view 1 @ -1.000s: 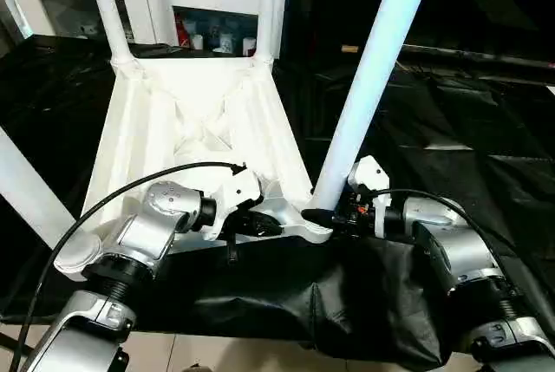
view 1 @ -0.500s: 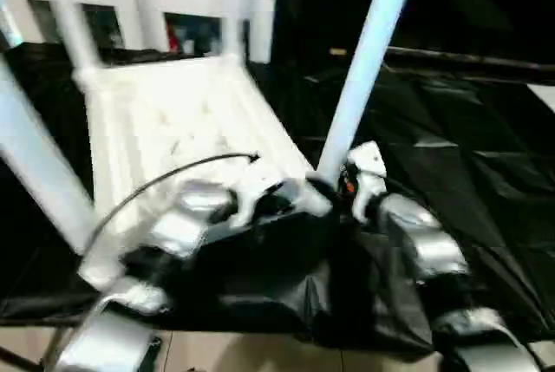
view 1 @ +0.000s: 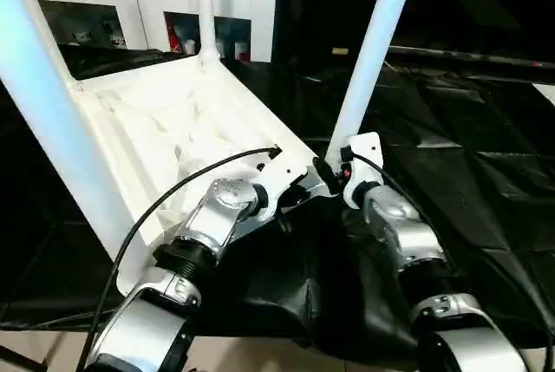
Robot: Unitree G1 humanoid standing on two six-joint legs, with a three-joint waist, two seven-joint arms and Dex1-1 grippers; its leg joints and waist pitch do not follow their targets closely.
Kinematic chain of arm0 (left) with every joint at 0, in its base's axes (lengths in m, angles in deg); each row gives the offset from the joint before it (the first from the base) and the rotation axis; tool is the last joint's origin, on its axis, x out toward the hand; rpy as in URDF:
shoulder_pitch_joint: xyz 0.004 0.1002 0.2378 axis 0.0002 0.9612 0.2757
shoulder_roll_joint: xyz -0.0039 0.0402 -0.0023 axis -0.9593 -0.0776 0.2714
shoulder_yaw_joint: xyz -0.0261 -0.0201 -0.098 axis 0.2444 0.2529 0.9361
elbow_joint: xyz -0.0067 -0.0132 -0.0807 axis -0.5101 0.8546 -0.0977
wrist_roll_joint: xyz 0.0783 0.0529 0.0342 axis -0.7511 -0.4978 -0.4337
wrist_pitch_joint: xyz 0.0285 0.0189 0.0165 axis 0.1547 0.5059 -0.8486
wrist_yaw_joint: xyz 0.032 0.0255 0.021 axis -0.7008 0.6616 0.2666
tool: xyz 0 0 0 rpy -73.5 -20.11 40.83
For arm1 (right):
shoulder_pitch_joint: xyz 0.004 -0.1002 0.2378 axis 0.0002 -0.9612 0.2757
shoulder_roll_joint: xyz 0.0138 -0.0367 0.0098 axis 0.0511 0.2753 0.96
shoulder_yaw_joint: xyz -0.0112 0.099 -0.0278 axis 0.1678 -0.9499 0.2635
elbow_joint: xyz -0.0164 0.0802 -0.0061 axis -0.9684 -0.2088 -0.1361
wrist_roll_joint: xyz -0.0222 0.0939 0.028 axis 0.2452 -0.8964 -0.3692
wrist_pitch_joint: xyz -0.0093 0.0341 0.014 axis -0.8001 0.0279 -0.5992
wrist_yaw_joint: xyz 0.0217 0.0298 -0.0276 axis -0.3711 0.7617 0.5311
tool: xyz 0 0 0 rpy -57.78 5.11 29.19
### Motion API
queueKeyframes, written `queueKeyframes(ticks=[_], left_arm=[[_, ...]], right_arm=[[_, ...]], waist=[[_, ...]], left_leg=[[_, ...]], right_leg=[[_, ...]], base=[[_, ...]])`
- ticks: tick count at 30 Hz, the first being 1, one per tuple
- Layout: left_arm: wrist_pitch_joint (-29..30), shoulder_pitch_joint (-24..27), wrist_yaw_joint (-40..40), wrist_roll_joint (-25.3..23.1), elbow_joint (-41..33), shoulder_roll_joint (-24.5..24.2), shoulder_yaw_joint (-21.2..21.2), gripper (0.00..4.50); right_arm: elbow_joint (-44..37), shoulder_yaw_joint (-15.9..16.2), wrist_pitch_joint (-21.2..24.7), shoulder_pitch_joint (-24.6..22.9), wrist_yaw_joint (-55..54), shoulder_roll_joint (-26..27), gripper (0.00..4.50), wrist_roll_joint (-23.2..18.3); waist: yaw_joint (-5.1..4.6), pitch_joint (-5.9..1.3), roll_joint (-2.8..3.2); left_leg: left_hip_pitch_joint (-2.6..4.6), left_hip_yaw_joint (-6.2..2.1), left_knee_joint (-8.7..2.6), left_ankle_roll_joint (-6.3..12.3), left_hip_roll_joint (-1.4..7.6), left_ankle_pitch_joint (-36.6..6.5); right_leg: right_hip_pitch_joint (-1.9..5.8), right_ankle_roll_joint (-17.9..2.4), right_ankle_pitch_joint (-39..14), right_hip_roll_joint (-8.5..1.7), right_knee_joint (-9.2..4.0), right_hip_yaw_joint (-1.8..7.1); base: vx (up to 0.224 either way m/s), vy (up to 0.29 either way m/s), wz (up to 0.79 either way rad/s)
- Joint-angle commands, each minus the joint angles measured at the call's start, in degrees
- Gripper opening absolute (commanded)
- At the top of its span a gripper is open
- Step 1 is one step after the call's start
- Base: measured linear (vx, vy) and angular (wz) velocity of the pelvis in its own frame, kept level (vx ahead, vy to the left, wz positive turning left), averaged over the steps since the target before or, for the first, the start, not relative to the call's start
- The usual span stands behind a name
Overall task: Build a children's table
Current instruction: Rotate leg to tighten
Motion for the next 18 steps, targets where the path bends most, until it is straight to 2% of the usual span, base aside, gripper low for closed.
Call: queueKeyframes(ticks=[1,4,6,7,8,9,12,15,18], left_arm=[[-2.9,0.3,-3.3,1.7,-0.2,-0.3,-0.7,0.0],[-3.5,0.8,-6.9,2.5,-1.1,-1.9,-0.6,0.0],[-5.1,2.5,-15.9,5.4,-4.5,-4.8,-0.9,0.0],[-5.2,2.8,-17.2,5.8,-5.0,-5.2,-1.0,0.0],[-5.0,3.7,-22.1,7.4,-7.0,-7.0,-1.3,0.0],[-4.7,3.9,-23.5,7.8,-7.6,-7.8,-1.4,0.0],[-3.4,4.2,-28.3,8.6,-8.4,-10.9,-1.9,0.0],[-3.6,4.2,-29.7,8.7,-8.2,-11.9,-1.6,0.0],[-3.4,4.4,-30.5,9.0,-8.7,-12.3,-1.5,0.0]], right_arm=[[-2.5,8.4,0.3,-2.6,13.1,0.0,2.98,-0.6],[-4.9,10.0,-0.6,-3.8,18.8,-3.0,2.98,-0.8],[-7.6,10.4,-0.7,-4.9,25.0,-6.3,2.98,-2.0],[-7.9,10.4,-0.7,-5.0,25.7,-6.6,2.98,-2.2],[-9.8,10.5,0.0,-5.6,29.5,-8.4,2.98,-3.3],[-10.5,10.7,0.2,-5.8,31.1,-9.1,2.98,-3.6],[-12.4,11.6,0.7,-6.4,36.0,-12.0,2.98,-4.2],[-13.0,11.9,0.8,-6.6,38.1,-12.9,2.98,-4.4],[-13.5,12.2,1.0,-6.9,39.0,-13.3,2.98,-4.5]], waist=[[0.3,-2.54,0.02],[0.47,-2.47,-0.08],[0.44,-2.4,0.13],[0.39,-2.4,0.09],[0.23,-2.44,0.1],[0.3,-2.54,0.35],[0.42,-2.62,0.48],[0.72,-2.71,0.55],[0.9,-2.69,0.47]], left_leg=[[-0.5,-0.08,-3.8,2.23,0.99,-13.8],[-0.63,-0.04,-3.77,2.99,1.12,-13.8],[-0.67,-0.14,-3.93,2.93,1.26,-14.2],[-0.66,-0.17,-3.99,2.89,1.35,-14.3],[-0.69,-0.17,-3.97,2.87,1.32,-14.3],[-0.48,-0.12,-3.85,2.99,1.43,-14.2],[-0.3,0.15,-3.62,3.6,1.47,-12.2],[-0.5,0.18,-3.5,3.49,1.5,-10.5],[-0.47,0.23,-3.44,3.29,1.46,-10.0]], right_leg=[[2.65,-8.4,-16.3,-3.13,-5.03,2.32],[2.72,-8.6,-15.8,-3.21,-4.99,2.4],[2.72,-9.0,-16.5,-3.29,-4.98,2.4],[2.73,-9.1,-16.4,-3.35,-4.95,2.43],[2.67,-9.6,-15.9,-3.25,-4.81,2.41],[2.6,-10.3,-14.6,-3.27,-4.7,2.48],[2.42,-12.3,-9.8,-3.01,-4.18,2.5],[2.64,-13.6,-6.3,-3.05,-3.68,2.41],[2.77,-13.8,-5.8,-3.15,-3.58,2.41]], base=[[0.0,0.0,0.0],[0.0,0.0,0.0],[0.0,0.0,0.0],[0.0,0.0,0.0],[0.0,0.0,0.0],[0.0,0.0,0.0],[0.0,0.0,0.0],[0.0,0.0,0.0],[0.0,0.0,0.0]])
